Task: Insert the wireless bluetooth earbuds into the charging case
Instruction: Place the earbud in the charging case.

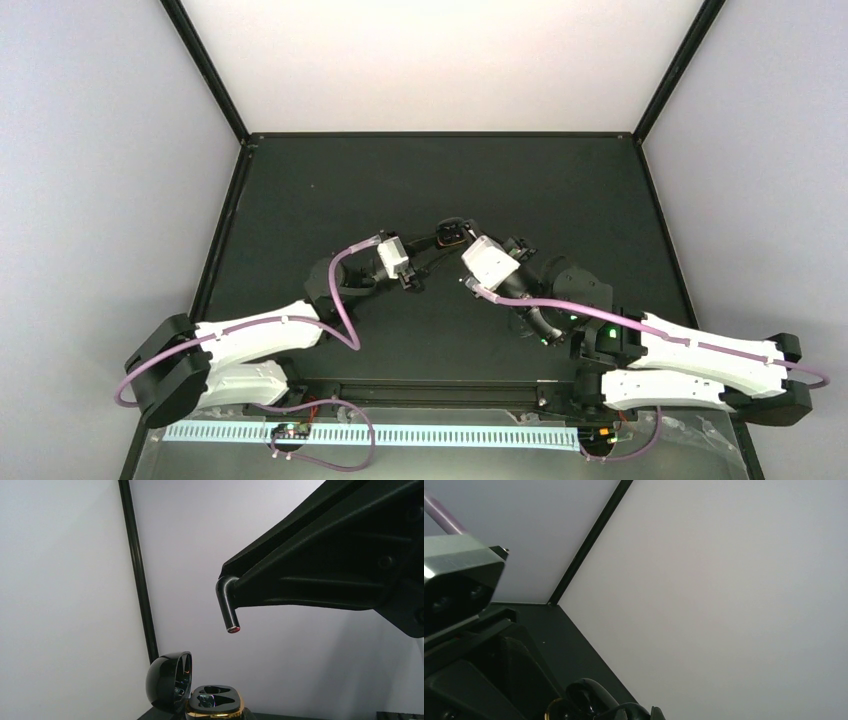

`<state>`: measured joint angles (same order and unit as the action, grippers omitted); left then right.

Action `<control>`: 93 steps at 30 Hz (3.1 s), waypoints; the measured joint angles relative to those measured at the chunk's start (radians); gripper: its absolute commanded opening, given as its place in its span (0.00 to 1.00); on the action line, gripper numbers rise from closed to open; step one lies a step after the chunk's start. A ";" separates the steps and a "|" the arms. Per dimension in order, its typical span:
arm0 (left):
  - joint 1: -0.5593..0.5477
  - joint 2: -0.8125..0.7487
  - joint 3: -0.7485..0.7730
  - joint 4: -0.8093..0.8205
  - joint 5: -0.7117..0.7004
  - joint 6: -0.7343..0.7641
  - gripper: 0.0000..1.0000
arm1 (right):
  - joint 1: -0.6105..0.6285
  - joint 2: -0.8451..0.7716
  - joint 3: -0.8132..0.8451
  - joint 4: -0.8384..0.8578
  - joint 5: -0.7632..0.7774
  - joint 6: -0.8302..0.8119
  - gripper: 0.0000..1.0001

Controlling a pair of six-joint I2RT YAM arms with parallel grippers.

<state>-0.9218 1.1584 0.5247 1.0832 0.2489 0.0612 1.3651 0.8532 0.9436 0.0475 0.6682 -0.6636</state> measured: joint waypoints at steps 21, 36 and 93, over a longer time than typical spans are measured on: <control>0.000 0.026 0.012 0.013 -0.014 -0.122 0.01 | 0.009 0.076 0.000 0.040 -0.006 0.010 0.01; 0.000 0.006 0.032 -0.084 -0.074 -0.177 0.02 | 0.009 0.109 -0.016 0.148 0.109 -0.072 0.01; 0.000 -0.044 0.030 -0.177 -0.111 -0.195 0.02 | 0.009 0.179 -0.018 0.157 0.119 -0.034 0.01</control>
<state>-0.9218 1.1141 0.5545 0.9058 0.1379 -0.1341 1.3743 1.0321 0.9253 0.2047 0.7868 -0.6971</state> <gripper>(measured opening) 0.214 0.037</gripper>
